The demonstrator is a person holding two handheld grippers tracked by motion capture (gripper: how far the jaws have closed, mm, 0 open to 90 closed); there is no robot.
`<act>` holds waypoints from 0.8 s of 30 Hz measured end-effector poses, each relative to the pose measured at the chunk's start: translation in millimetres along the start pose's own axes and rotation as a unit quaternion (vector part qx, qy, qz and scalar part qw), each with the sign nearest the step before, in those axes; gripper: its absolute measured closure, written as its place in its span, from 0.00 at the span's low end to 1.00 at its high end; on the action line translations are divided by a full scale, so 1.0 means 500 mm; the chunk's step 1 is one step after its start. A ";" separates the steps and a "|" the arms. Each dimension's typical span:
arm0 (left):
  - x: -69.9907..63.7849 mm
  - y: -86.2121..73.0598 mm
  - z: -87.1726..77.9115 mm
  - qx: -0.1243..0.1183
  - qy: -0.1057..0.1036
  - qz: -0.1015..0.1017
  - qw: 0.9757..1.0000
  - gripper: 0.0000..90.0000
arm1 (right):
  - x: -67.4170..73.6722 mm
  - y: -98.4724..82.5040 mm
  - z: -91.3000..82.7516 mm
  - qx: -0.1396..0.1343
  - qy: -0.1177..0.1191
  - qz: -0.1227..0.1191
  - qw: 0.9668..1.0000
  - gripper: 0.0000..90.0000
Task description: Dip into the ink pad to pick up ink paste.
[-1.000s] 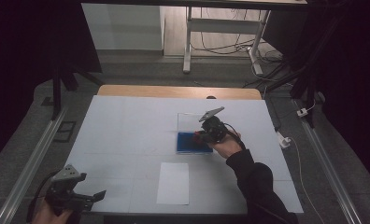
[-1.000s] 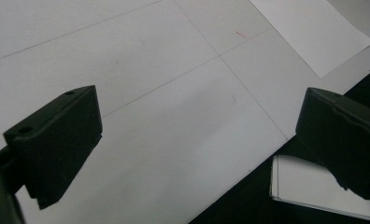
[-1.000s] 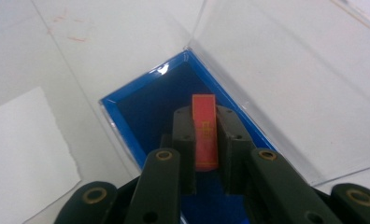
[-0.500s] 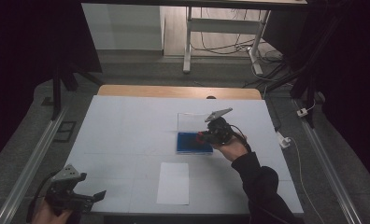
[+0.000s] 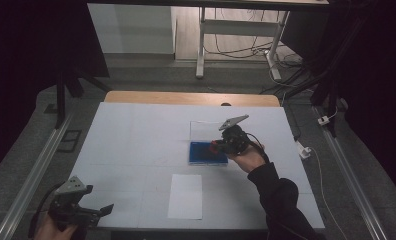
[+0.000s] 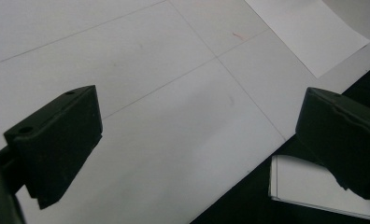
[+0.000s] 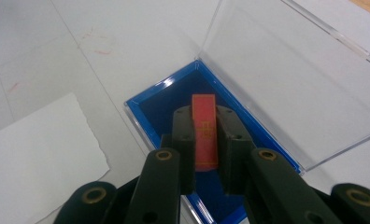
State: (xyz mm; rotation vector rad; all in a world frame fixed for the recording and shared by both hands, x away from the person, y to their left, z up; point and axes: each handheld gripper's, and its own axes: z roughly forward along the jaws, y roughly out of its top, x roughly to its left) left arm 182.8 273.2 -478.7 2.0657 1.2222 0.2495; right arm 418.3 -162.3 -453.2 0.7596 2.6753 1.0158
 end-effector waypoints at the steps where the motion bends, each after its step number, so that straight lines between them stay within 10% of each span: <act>1: 0.000 0.000 0.000 0.000 0.000 0.000 1.000 0.01 | 0.000 0.000 0.000 0.000 0.000 0.000 1.000 0.88; 24: 0.003 -0.001 -0.001 -0.002 -0.008 -0.002 1.000 0.01 | -0.008 0.008 0.070 0.039 -0.022 -0.005 0.999 0.88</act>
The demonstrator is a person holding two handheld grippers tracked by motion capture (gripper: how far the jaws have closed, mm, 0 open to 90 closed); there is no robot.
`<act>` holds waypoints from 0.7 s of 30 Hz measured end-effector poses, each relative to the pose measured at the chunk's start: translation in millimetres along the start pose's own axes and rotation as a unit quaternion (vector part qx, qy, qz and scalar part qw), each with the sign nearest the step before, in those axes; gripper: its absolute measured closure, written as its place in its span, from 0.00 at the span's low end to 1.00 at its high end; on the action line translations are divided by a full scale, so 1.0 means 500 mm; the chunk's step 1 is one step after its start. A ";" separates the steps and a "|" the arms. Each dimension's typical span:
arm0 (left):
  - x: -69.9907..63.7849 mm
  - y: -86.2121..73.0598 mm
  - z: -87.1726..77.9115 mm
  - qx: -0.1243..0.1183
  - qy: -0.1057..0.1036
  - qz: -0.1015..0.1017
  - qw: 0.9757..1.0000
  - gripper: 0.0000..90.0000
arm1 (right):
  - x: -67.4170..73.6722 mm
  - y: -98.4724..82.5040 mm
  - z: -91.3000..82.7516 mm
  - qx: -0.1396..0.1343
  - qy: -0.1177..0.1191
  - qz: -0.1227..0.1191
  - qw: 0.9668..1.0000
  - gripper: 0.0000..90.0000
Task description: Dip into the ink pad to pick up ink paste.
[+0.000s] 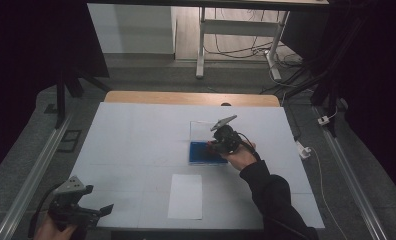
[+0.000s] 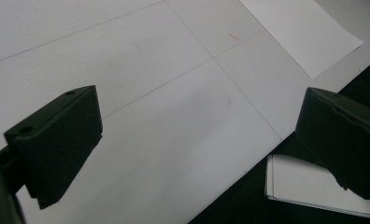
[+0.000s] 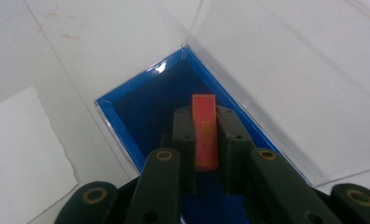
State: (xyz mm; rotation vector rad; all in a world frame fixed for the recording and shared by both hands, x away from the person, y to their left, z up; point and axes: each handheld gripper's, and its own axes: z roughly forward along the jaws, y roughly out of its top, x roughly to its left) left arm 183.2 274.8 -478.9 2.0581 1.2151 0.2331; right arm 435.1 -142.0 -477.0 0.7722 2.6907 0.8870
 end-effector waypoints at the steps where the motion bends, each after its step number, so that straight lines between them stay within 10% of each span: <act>1: 0.000 0.000 0.000 0.000 0.000 0.000 1.000 0.01 | 0.000 0.000 0.003 0.002 0.001 -0.001 1.000 0.88; 21: 0.000 0.003 0.005 0.008 0.001 -0.002 1.000 0.01 | 0.017 -0.009 0.018 0.003 -0.022 -0.005 1.000 0.89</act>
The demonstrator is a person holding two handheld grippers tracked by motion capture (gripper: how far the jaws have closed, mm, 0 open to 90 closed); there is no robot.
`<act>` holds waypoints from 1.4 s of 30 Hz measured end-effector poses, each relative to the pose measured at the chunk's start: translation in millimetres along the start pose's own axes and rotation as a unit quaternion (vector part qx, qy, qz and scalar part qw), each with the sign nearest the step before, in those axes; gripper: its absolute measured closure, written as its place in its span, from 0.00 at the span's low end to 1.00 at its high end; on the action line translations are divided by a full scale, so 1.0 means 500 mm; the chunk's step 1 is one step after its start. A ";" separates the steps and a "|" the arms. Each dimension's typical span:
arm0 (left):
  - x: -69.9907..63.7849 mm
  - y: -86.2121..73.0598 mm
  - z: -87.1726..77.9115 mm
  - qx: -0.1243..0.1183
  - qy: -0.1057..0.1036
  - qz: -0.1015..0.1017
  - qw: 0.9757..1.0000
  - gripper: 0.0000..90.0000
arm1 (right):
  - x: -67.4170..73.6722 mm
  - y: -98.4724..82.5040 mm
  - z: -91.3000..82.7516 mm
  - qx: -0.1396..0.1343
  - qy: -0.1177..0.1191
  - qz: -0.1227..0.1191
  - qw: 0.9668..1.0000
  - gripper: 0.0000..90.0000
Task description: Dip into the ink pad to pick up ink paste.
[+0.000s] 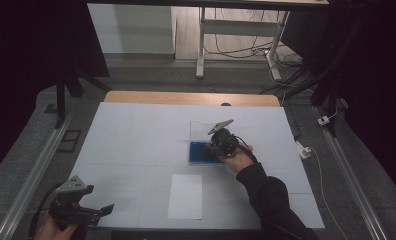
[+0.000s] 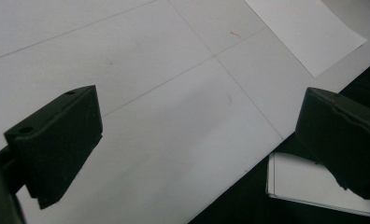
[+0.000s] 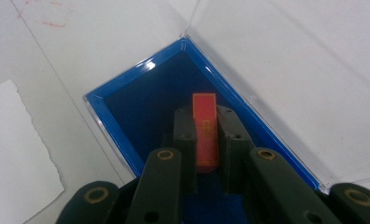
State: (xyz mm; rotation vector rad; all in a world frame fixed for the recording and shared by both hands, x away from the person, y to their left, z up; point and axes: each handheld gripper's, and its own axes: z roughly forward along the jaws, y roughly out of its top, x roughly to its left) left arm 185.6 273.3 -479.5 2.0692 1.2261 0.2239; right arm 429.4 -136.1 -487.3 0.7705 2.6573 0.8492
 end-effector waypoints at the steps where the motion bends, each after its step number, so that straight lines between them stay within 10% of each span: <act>1: 0.000 0.000 0.000 0.000 0.000 0.000 1.000 0.01 | 0.000 -0.001 0.000 -0.001 0.000 0.002 1.000 0.89; 42: 0.003 -0.001 -0.003 -0.007 -0.008 -0.002 1.000 0.01 | -0.007 0.011 -0.063 -0.051 -0.003 0.017 0.999 0.88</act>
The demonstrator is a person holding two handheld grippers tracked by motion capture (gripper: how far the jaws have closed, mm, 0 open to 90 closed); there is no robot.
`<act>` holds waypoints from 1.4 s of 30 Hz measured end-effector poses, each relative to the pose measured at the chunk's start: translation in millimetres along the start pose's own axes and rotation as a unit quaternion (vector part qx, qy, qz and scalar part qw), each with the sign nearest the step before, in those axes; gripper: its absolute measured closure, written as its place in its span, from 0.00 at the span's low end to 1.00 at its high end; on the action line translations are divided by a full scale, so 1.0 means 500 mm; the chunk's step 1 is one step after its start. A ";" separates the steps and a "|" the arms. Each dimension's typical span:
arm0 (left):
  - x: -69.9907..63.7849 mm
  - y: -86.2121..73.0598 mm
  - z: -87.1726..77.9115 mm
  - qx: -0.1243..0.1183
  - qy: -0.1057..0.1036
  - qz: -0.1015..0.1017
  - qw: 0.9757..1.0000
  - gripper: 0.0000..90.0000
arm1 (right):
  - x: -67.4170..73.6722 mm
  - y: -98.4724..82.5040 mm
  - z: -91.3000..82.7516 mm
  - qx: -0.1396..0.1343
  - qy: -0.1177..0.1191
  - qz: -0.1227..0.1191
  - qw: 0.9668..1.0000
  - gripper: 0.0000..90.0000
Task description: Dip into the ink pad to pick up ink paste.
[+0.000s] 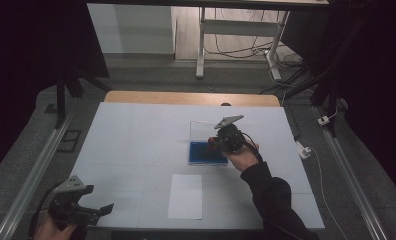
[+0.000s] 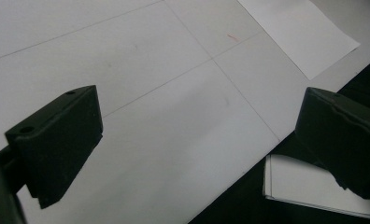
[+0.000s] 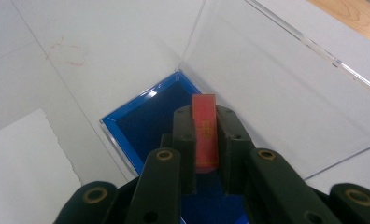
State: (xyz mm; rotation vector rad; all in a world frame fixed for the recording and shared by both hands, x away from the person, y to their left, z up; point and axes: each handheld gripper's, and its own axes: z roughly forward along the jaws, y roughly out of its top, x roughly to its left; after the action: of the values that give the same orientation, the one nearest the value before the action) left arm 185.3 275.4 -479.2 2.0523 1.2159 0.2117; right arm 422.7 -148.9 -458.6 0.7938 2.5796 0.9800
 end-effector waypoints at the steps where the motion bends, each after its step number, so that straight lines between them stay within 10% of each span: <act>1: 0.000 0.000 0.000 0.000 0.000 0.000 1.000 0.01 | 0.000 0.000 0.001 0.000 0.001 0.000 1.000 0.88; 42: 0.005 0.000 0.000 0.000 -0.006 -0.009 1.000 0.01 | 0.009 -0.028 0.060 0.028 0.005 0.001 1.000 0.89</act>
State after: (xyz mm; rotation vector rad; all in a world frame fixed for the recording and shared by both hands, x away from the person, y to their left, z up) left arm 186.6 277.4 -479.6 2.0392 1.2262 0.1894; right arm 426.4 -139.1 -490.4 0.8076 2.6268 0.9182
